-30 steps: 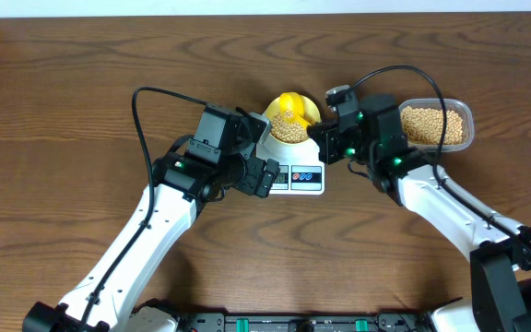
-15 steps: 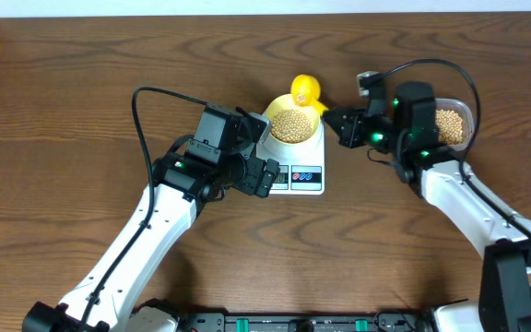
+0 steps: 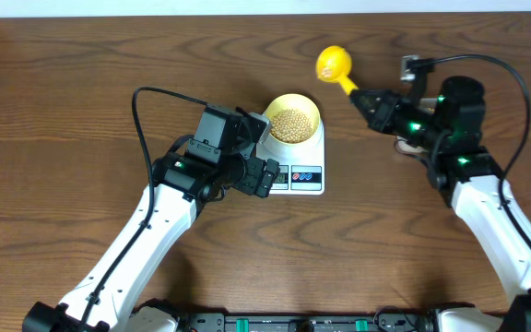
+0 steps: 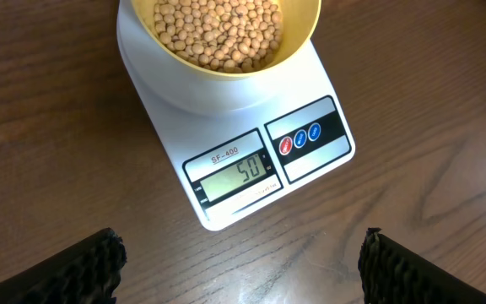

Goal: Scoop item into bowl and weigh 50g on scale
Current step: 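Move the scoop back over the soybean tub with the right gripper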

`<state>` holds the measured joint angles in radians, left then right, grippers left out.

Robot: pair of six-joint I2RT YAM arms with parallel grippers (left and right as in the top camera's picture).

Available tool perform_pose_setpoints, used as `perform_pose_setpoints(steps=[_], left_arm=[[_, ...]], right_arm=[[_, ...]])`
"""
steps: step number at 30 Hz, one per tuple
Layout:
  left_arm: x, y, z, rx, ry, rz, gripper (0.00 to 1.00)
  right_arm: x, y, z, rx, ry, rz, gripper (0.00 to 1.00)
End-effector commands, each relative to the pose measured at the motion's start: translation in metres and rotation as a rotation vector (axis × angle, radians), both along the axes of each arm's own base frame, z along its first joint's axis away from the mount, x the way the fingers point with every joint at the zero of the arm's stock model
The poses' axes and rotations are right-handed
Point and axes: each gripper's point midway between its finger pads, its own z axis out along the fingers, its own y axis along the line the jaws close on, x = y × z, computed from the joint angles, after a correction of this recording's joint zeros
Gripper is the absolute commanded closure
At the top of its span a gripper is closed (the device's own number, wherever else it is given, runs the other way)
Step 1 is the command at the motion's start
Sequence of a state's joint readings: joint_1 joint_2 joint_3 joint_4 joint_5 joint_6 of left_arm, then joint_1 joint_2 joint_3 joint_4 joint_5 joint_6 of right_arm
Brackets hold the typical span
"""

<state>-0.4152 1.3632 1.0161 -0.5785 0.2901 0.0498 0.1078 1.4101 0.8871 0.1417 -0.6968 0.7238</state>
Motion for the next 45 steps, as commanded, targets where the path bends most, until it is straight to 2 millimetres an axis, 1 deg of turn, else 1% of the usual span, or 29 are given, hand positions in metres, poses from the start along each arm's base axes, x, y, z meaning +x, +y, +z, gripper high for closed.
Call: perform_pose_setpoints(steps=[1, 4, 8, 11, 14, 18, 19, 24, 27, 30, 36, 41, 45], left_arm=[[0.001, -0.003, 0.008, -0.016, -0.018, -0.011, 0.1], [0.001, -0.003, 0.008, -0.016, -0.017, -0.011, 0.1], [0.001, -0.003, 0.008, -0.016, -0.018, -0.011, 0.1], [0.001, -0.003, 0.008, -0.016, -0.017, -0.011, 0.1], [0.001, -0.003, 0.008, -0.016, -0.018, -0.011, 0.1], [0.001, -0.003, 0.008, -0.016, -0.018, -0.011, 0.1], [0.001, -0.003, 0.008, -0.016, -0.018, -0.011, 0.1], [0.001, -0.003, 0.008, -0.016, -0.018, -0.011, 0.1], [0.001, -0.003, 0.008, -0.016, -0.018, -0.011, 0.1], [0.001, -0.003, 0.008, -0.016, -0.018, -0.011, 0.1], [0.001, -0.003, 0.008, -0.016, -0.018, -0.011, 0.1], [0.001, -0.003, 0.008, -0.016, -0.018, -0.011, 0.1], [0.001, -0.003, 0.008, -0.016, -0.018, -0.011, 0.1]], right_arm=[[-0.001, -0.02, 0.013, 0.064, 0.052, -0.069, 0.99], [-0.002, -0.047, 0.0, 0.036, 0.121, -0.151, 0.99], [-0.012, -0.084, -0.018, -0.007, 0.209, -0.241, 0.99], [-0.018, -0.106, -0.023, -0.025, 0.234, -0.288, 0.99], [-0.02, -0.126, -0.022, -0.025, 0.241, -0.339, 0.99], [-0.023, -0.145, -0.02, -0.046, 0.225, -0.378, 0.99], [-0.025, -0.149, -0.02, -0.075, 0.208, -0.376, 0.99], [-0.036, -0.186, -0.052, -0.346, 0.245, -0.474, 0.99], [-0.043, -0.203, -0.065, -0.487, 0.267, -0.501, 0.99], [-0.047, -0.211, -0.07, -0.6, 0.257, -0.486, 0.99], [-0.046, -0.213, -0.073, -0.802, 0.208, -0.434, 0.99], [-0.044, -0.202, -0.074, -1.001, 0.149, -0.345, 0.99], [-0.045, -0.203, -0.072, -1.177, 0.138, -0.342, 0.99]])
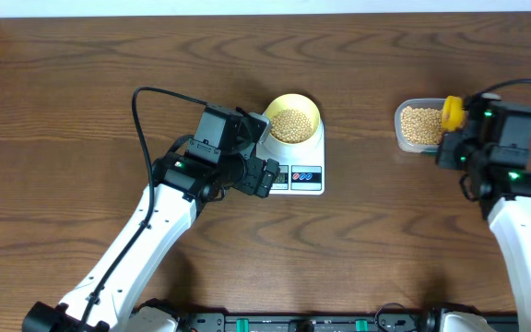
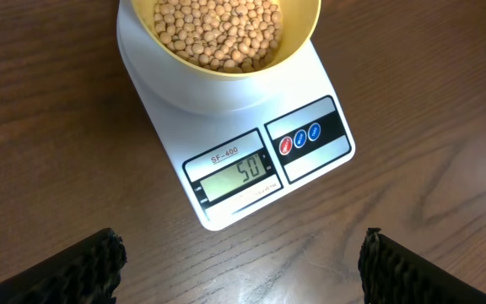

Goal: Scoop item into bowl and weigh 50g on scale
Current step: 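Move the scoop back over the soybean tub with the right gripper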

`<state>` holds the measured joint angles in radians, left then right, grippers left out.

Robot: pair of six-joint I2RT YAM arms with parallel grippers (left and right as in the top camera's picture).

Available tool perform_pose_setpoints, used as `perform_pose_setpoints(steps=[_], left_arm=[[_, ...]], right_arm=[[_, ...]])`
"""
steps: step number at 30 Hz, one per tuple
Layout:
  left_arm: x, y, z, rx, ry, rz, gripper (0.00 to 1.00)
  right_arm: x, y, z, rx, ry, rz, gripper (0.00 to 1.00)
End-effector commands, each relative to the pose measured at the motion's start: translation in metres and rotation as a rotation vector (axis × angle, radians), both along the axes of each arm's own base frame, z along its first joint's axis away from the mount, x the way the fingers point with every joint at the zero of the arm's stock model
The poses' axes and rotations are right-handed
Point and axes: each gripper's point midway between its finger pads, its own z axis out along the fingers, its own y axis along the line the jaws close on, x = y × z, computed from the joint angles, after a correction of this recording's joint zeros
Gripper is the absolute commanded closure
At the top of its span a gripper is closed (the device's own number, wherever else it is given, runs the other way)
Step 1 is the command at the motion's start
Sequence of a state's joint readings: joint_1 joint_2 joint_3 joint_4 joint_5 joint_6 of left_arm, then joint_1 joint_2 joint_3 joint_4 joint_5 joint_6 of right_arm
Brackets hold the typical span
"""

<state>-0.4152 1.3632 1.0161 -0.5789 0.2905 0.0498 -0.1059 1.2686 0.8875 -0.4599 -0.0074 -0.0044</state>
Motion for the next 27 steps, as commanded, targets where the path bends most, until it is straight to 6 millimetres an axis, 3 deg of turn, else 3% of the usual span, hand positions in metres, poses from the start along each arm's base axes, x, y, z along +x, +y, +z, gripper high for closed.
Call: perform_pose_setpoints(steps=[1, 11, 17, 23, 27], left_arm=[[0.001, -0.003, 0.008, -0.016, -0.018, -0.011, 0.1], [0.001, -0.003, 0.008, -0.016, -0.018, -0.011, 0.1], [0.001, -0.003, 0.008, -0.016, -0.018, -0.011, 0.1], [0.001, -0.003, 0.008, -0.016, -0.018, -0.011, 0.1], [0.001, -0.003, 0.008, -0.016, -0.018, -0.011, 0.1]], right_arm=[[-0.002, -0.013, 0.009, -0.263, 0.018, 0.012, 0.99], [0.002, 0.005, -0.006, -0.304, 0.062, 0.074, 0.99], [0.003, 0.007, -0.023, -0.188, 0.087, -0.032, 0.99], [0.005, 0.029, -0.03, -0.01, 0.087, -0.041, 0.99], [0.004, 0.024, -0.031, 0.035, 0.084, -0.109, 0.99]])
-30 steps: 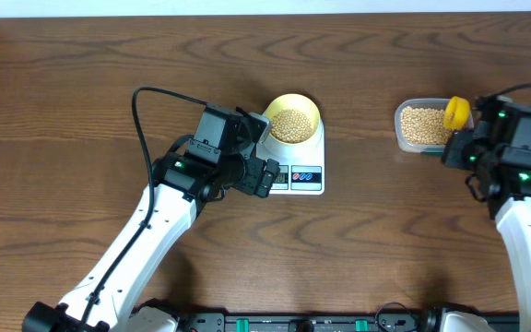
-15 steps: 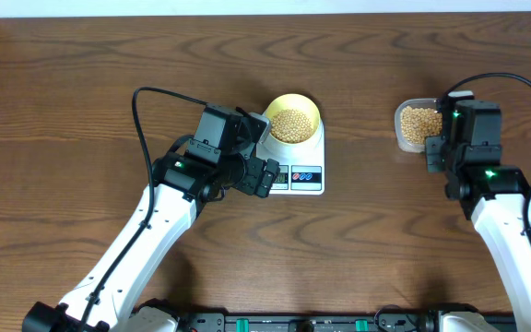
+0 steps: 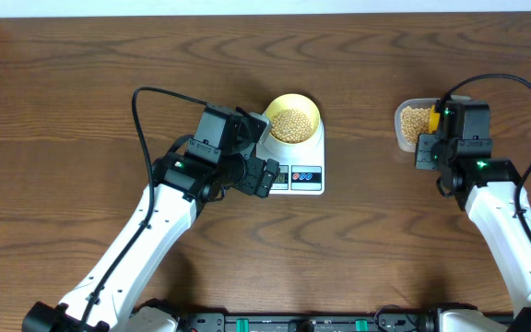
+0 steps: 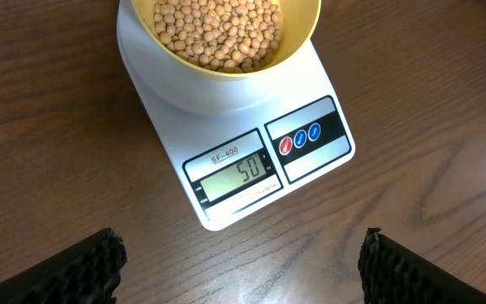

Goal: Scoop item into bowl and weigh 50g on scale
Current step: 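Move the scoop back over the soybean tub with the right gripper, then lower the scoop into the tub and open the right gripper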

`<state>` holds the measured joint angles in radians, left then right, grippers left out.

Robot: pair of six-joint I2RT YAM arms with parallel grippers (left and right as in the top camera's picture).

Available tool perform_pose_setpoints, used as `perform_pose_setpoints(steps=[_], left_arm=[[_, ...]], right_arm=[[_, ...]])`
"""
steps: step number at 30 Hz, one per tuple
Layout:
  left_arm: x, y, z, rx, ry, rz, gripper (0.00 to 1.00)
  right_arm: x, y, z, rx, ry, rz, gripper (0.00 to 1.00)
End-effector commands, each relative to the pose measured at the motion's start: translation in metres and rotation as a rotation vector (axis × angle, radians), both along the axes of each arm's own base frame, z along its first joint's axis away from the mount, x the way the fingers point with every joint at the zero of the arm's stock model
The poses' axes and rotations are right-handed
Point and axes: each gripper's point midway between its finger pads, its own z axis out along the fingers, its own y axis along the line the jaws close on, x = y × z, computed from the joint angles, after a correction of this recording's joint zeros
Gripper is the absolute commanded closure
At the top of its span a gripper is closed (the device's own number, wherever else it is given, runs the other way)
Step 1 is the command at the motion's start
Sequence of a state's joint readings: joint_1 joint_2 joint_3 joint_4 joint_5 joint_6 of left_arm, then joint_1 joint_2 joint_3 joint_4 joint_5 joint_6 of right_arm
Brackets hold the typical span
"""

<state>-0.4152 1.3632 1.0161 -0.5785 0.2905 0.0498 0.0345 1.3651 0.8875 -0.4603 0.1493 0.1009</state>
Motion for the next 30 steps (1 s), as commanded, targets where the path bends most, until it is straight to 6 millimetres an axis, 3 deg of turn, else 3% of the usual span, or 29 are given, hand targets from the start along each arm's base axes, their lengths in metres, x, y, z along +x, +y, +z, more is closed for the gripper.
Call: perform_pose_setpoints(steps=[1, 6, 9, 10, 16, 21, 25, 30], left_arm=[[0.001, -0.003, 0.008, -0.016, -0.017, -0.011, 0.1], [0.001, -0.003, 0.008, -0.016, -0.018, -0.011, 0.1], [0.001, -0.003, 0.008, -0.016, -0.018, -0.011, 0.1], [0.001, -0.003, 0.008, -0.016, -0.018, -0.011, 0.1], [0.001, -0.003, 0.008, -0.016, -0.018, -0.011, 0.1], [0.001, -0.003, 0.008, -0.016, -0.017, -0.011, 0.1], [0.001, -0.003, 0.008, -0.016, -0.018, -0.011, 0.1], [0.001, -0.003, 0.008, -0.015, -0.018, -0.011, 0.1]], right_arm=[[0.001, 0.0, 0.0, 0.1, -0.012, -0.096, 0.99], [-0.001, 0.006, -0.003, 0.23, -0.001, -0.093, 0.99], [-0.006, -0.008, -0.007, 0.274, 0.012, -0.188, 0.99], [-0.007, -0.012, -0.008, 0.277, 0.016, -0.206, 0.94], [-0.018, -0.035, -0.013, 0.279, 0.046, -0.279, 0.26], [-0.023, -0.044, -0.014, 0.241, 0.058, -0.313, 0.01], [-0.029, -0.055, -0.013, 0.184, 0.06, -0.35, 0.01], [-0.033, -0.066, 0.005, 0.13, 0.008, -0.382, 0.01]])
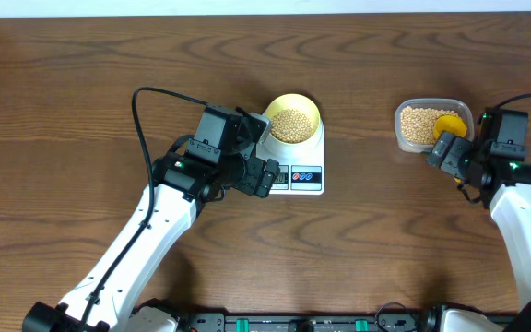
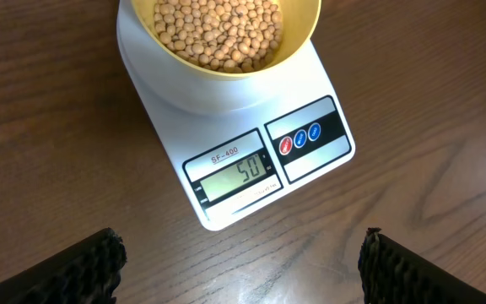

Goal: Scoop item into bowl and weigh 50g on scale
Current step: 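Lower the scoop into the tub and open the right gripper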

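Note:
A yellow bowl (image 1: 293, 119) full of tan beans (image 2: 219, 29) stands on the white scale (image 2: 251, 160), whose display (image 2: 236, 174) reads 50. My left gripper (image 2: 243, 272) hangs open over the wood just in front of the scale, with nothing between its fingers (image 2: 91, 263). At the right, a yellow scoop (image 1: 449, 124) rests its head in the clear container (image 1: 415, 125) of beans. My right gripper (image 1: 444, 151) is at the container's near right corner, shut on the scoop's handle.
A dark wooden table (image 1: 358, 240) carries everything. A black cable (image 1: 139, 111) loops behind the left arm. The scale's round buttons (image 2: 300, 139) face my left gripper.
My right gripper has shifted to the right along the container's front. The scoop head now lies in the container's right part. The left arm, bowl and scale reading are unchanged.
First my right gripper held the scoop in the air behind and right of the bowl, with the scale reading 50. Then it was over the bean container at the right, then at its front edge, and now the scoop head rests inside. The left arm stayed put.

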`<state>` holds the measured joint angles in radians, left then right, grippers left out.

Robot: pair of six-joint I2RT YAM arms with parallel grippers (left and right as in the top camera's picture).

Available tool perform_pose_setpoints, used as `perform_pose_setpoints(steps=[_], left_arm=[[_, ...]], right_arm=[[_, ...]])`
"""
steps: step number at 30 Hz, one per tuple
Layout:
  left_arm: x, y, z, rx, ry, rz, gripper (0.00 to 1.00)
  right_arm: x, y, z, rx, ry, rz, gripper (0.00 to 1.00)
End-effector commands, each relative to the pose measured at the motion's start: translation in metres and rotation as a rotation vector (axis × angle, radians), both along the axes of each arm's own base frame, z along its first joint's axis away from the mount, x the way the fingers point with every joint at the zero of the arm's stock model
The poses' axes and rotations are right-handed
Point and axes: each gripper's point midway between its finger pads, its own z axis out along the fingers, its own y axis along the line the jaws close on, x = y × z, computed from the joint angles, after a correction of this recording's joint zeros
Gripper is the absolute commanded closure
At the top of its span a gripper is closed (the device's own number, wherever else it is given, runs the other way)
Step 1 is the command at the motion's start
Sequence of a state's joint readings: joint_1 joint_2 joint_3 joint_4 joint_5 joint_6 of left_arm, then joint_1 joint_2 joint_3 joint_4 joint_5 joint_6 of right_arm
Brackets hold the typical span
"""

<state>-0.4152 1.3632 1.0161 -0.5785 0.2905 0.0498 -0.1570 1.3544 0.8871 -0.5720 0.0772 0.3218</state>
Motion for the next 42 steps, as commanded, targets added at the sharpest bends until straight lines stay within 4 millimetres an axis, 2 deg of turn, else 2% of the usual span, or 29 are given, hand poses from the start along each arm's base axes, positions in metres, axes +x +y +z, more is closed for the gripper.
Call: perform_pose_setpoints(steps=[1, 5, 11, 16, 22, 27, 32, 37, 42], left_arm=[[0.001, -0.003, 0.008, -0.016, -0.018, -0.011, 0.1], [0.001, -0.003, 0.008, -0.016, -0.017, -0.011, 0.1], [0.001, -0.003, 0.008, -0.015, -0.018, -0.011, 0.1], [0.001, -0.003, 0.008, -0.016, -0.018, -0.011, 0.1], [0.001, -0.003, 0.008, -0.016, -0.018, -0.011, 0.1], [0.001, -0.003, 0.008, -0.016, -0.018, -0.011, 0.1], [0.001, -0.003, 0.008, -0.016, -0.018, -0.011, 0.1], [0.001, -0.003, 0.008, -0.016, -0.018, -0.011, 0.1], [0.001, -0.003, 0.008, -0.016, -0.018, -0.011, 0.1]], right_arm=[[-0.004, -0.015, 0.022, -0.075, -0.056, -0.055, 0.01], [-0.006, -0.024, 0.045, -0.115, -0.125, -0.084, 0.01], [-0.007, -0.027, 0.079, -0.181, -0.226, -0.032, 0.01], [-0.011, -0.026, 0.089, -0.219, -0.24, 0.014, 0.01], [-0.01, -0.027, 0.088, -0.272, -0.216, 0.078, 0.01], [-0.011, -0.029, 0.089, -0.385, -0.167, 0.203, 0.01], [-0.014, -0.029, 0.086, -0.389, -0.149, 0.215, 0.01], [-0.03, -0.026, 0.07, -0.361, -0.059, 0.231, 0.01], [-0.058, -0.021, 0.049, -0.317, 0.08, 0.255, 0.01]])
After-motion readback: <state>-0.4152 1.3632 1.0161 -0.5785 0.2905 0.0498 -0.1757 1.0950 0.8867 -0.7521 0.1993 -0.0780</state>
